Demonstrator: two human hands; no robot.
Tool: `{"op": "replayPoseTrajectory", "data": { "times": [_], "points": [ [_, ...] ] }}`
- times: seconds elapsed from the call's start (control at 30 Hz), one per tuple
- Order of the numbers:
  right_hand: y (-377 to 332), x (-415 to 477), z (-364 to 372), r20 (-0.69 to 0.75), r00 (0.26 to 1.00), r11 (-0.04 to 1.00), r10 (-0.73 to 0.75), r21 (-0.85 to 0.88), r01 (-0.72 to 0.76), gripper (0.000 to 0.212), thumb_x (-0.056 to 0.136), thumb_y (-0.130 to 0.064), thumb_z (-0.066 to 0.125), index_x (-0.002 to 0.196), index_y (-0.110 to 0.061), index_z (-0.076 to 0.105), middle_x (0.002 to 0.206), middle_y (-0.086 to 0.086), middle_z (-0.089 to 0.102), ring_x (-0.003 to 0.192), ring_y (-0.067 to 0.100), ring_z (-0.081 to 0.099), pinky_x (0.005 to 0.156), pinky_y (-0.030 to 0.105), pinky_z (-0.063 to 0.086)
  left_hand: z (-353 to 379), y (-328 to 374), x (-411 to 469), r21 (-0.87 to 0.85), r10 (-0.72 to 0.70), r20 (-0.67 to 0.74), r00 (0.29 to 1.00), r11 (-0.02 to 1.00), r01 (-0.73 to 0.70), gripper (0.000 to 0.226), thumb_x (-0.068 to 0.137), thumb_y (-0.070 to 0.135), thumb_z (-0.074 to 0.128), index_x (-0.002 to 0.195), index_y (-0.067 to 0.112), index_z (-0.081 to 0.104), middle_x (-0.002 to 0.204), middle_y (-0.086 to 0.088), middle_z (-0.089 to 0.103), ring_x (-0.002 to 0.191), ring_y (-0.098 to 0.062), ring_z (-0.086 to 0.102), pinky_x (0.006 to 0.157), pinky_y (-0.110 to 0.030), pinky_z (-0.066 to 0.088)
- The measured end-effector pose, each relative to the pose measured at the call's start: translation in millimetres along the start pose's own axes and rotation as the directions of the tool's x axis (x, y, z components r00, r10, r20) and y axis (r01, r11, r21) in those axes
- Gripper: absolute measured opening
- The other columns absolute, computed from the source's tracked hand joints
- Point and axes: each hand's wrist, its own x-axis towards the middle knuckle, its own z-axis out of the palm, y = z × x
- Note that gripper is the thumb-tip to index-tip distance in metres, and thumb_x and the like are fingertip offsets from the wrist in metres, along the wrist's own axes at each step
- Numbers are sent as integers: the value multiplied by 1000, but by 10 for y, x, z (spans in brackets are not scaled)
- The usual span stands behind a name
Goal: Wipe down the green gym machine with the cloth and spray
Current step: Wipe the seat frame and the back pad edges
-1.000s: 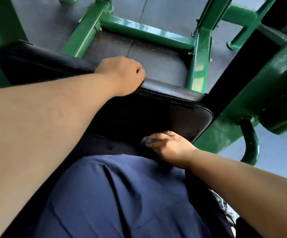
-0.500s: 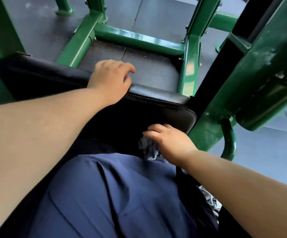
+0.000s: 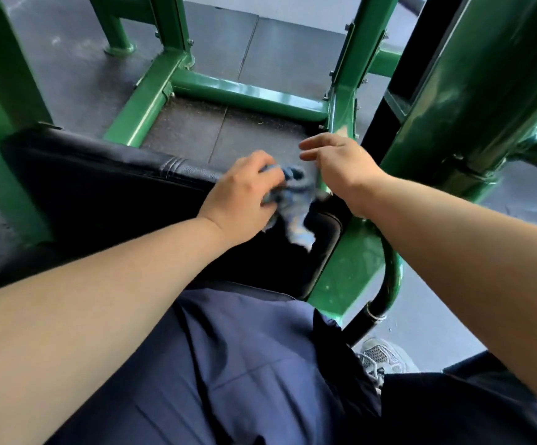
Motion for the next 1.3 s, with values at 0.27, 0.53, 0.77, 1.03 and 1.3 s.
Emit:
{"op": "replayPoseTrajectory", "data": {
  "times": [0.27,0.53,0.77,1.03,1.3],
  "points": [
    [13,155,167,421,884,736,200,-661,148,50,106,-42,24,147,-20,41,152,6,40,138,25,36,108,30,27,522,-315,-113,217,698,360,619,583,-783,20,96,22,45,112,21,56,144,2,49,132,-20,47,111,-41,35],
    [137,351,246,350,927,754,134,-643,133,59,104,-48,24,139,-6,47,149,16,41,134,30,40,97,27,31,1014,-178,-193,167,831,394,393,356,-919,31,97,21,44,111,25,72,131,6,61,128,-18,51,110,-36,32],
    [91,407,267,324,929,766,177,-638,77,45,106,-25,24,140,-3,44,149,16,40,133,27,39,87,25,32,1144,-119,-350,185,727,517,452,421,-888,50,85,22,40,130,12,59,142,-3,51,133,-18,45,111,-35,29],
    [118,421,285,350,921,774,174,-627,92,43,106,-17,23,137,1,45,148,18,40,132,28,40,85,26,25,1274,-20,-382,56,786,498,368,394,-918,58,101,7,23,85,17,77,94,4,73,94,-15,68,91,-28,44],
    [112,434,281,426,889,847,170,-524,89,37,105,-19,30,132,-7,52,140,13,51,122,27,49,68,21,31,1276,-115,-408,100,706,623,337,356,-929,52,82,31,32,108,12,73,115,1,69,122,-17,55,116,-41,19]
  ]
}}
